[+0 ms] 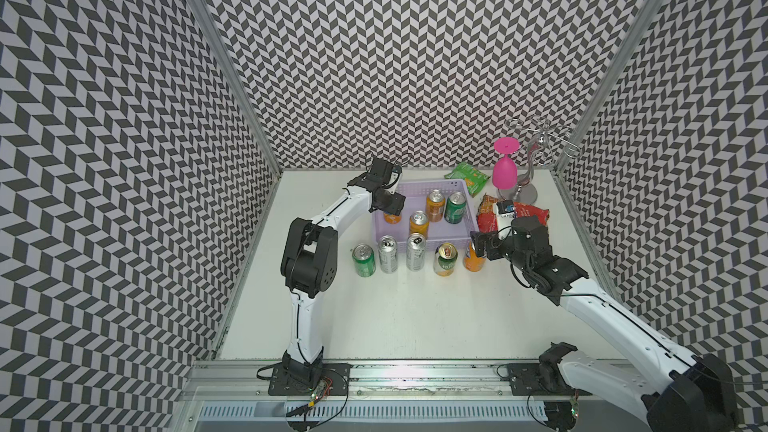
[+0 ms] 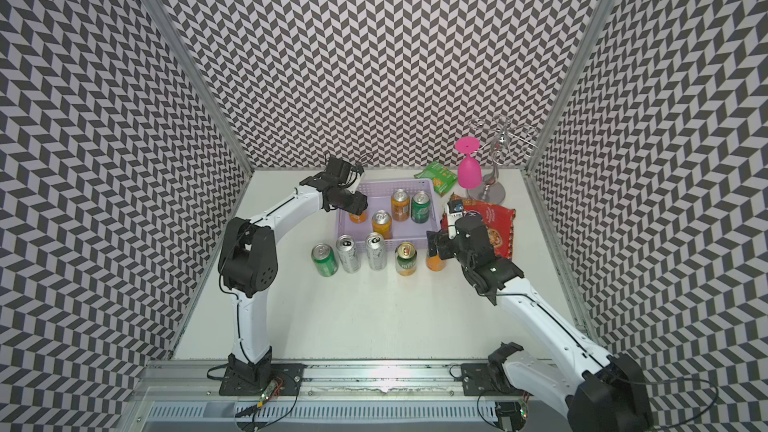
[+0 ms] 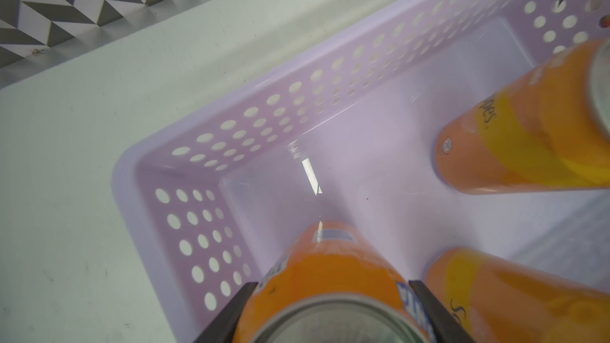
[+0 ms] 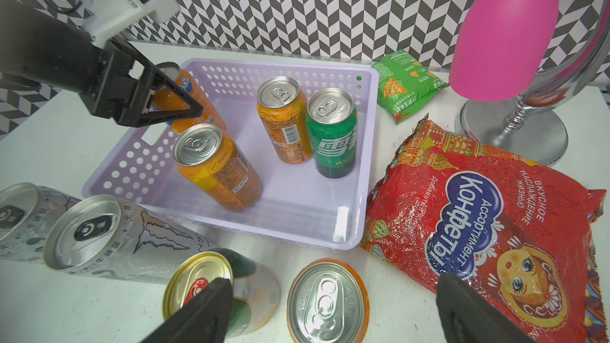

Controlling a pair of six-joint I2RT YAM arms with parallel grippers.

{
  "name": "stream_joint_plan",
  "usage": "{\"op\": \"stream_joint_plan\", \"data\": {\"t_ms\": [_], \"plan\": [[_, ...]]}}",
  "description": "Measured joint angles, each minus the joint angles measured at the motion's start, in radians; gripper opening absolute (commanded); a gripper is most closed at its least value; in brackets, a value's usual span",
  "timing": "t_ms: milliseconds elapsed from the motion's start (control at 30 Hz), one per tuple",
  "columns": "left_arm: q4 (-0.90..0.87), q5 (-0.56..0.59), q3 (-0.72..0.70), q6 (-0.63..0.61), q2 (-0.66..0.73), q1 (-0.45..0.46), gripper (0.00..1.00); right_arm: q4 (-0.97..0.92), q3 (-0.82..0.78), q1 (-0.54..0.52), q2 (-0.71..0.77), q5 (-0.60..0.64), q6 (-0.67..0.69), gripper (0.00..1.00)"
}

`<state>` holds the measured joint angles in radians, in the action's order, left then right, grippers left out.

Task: Take out the drinks from the basket
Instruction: Pick up the drink from the basket.

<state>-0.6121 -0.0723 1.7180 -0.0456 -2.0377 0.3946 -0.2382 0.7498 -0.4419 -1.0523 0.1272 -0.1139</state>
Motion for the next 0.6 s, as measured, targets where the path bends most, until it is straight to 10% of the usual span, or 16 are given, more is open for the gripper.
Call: {"op": "stream_joint_plan", "data": {"t_ms": [600], "plan": [[0.007,0.089,-0.237,0.060,0.502,0.123,0.56,0.001,0.000,0.000,0.000,-0.001,0.000,1.00]]}}
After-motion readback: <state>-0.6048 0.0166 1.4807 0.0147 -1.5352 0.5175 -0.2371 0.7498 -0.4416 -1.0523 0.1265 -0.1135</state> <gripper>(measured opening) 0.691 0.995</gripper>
